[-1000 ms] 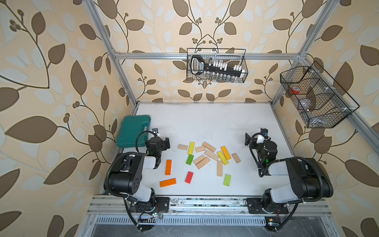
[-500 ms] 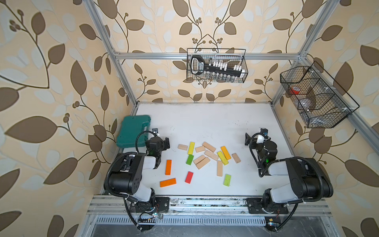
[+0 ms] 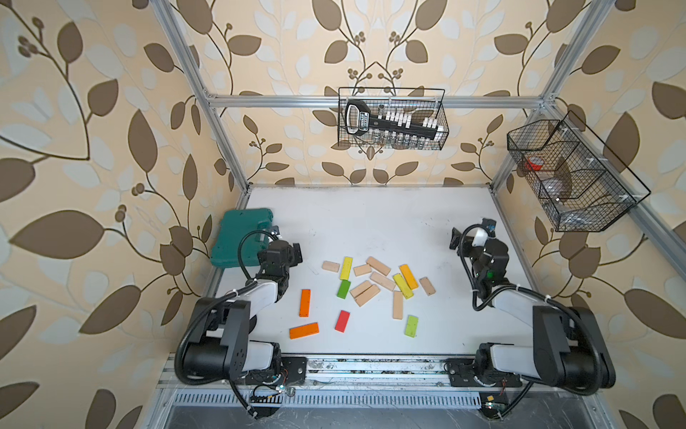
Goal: Assemble a giraffe with building blocks
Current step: Pick up the building block from the center of the board.
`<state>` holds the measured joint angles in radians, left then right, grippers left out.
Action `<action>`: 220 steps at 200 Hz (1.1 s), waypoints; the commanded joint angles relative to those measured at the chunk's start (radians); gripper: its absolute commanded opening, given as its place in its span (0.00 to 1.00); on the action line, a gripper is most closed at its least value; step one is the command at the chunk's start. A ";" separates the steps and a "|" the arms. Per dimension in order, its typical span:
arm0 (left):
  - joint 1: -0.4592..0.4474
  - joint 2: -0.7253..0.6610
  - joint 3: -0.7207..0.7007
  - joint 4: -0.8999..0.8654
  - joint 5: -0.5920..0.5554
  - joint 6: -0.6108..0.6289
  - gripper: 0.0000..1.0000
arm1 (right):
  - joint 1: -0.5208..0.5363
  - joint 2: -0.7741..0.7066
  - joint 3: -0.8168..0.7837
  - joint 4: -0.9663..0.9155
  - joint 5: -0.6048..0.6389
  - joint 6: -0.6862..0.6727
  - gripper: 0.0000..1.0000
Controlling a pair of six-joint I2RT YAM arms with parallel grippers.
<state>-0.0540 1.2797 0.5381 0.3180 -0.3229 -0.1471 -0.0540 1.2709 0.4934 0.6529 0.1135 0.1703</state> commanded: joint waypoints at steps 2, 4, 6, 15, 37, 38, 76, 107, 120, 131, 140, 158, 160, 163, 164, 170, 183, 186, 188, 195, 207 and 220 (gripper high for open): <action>-0.013 -0.114 0.237 -0.400 -0.044 -0.204 0.89 | 0.014 -0.098 0.148 -0.357 0.143 0.179 0.99; -0.015 -0.117 0.261 -0.435 -0.038 -0.216 0.89 | 0.016 -0.104 0.159 -0.380 0.140 0.190 0.99; -0.018 -0.118 0.282 -0.469 -0.032 -0.231 0.88 | 0.019 -0.109 0.171 -0.404 0.137 0.201 0.99; -0.025 -0.127 0.368 -0.610 0.010 -0.283 0.87 | 0.034 -0.129 0.222 -0.523 0.142 0.265 0.99; -0.052 -0.145 0.541 -0.894 0.142 -0.336 0.87 | 0.090 -0.175 0.319 -0.783 0.104 0.431 0.99; -0.053 -0.145 0.547 -0.905 0.146 -0.336 0.87 | 0.095 -0.176 0.322 -0.792 0.105 0.436 0.99; -0.078 -0.262 0.614 -1.160 0.375 -0.309 0.83 | 0.319 -0.222 0.407 -1.085 0.149 0.654 0.99; -0.092 -0.353 0.568 -1.259 0.495 -0.312 0.81 | 0.520 -0.178 0.453 -1.240 0.225 0.904 0.99; -0.106 -0.370 0.549 -1.295 0.518 -0.312 0.81 | 0.625 -0.134 0.497 -1.328 0.312 0.973 0.99; -0.121 -0.388 0.521 -1.311 0.536 -0.317 0.81 | 0.705 -0.093 0.531 -1.384 0.361 1.008 0.99; -0.135 -0.407 0.495 -1.320 0.553 -0.323 0.81 | 0.763 -0.060 0.552 -1.420 0.374 1.032 0.99; -0.155 -0.456 0.449 -1.341 0.559 -0.353 0.81 | 0.853 0.001 0.578 -1.465 0.382 1.062 0.98; -0.157 -0.462 0.445 -1.343 0.561 -0.356 0.81 | 0.860 0.006 0.579 -1.469 0.380 1.066 0.98; -0.159 -0.472 0.439 -1.346 0.563 -0.361 0.81 | 0.872 0.014 0.581 -1.471 0.377 1.067 0.97; -0.159 -0.473 0.438 -1.347 0.564 -0.362 0.81 | 0.876 0.017 0.582 -1.471 0.376 1.067 0.97; -0.163 -0.489 0.430 -1.353 0.569 -0.372 0.81 | 0.896 0.032 0.583 -1.471 0.369 1.069 0.96; -0.170 -0.513 0.424 -1.374 0.576 -0.385 0.81 | 0.952 0.069 0.593 -1.471 0.361 1.071 0.94; -0.170 -0.518 0.424 -1.381 0.576 -0.385 0.81 | 0.963 0.078 0.598 -1.471 0.359 1.070 0.94; -0.171 -0.520 0.425 -1.386 0.577 -0.385 0.81 | 0.971 0.086 0.602 -1.471 0.360 1.068 0.94; -0.172 -0.526 0.428 -1.403 0.574 -0.385 0.81 | 0.997 0.112 0.618 -1.472 0.355 1.057 0.93; -0.172 -0.536 0.434 -1.434 0.565 -0.383 0.81 | 1.037 0.158 0.647 -1.476 0.348 1.037 0.93; -0.172 -0.548 0.437 -1.459 0.558 -0.380 0.81 | 1.064 0.207 0.680 -1.474 0.324 0.998 0.92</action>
<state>-0.2173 0.7528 0.9592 -1.0592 0.2279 -0.5095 0.9611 1.4113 1.0992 -0.7784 0.4412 1.1812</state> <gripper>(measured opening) 0.811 0.927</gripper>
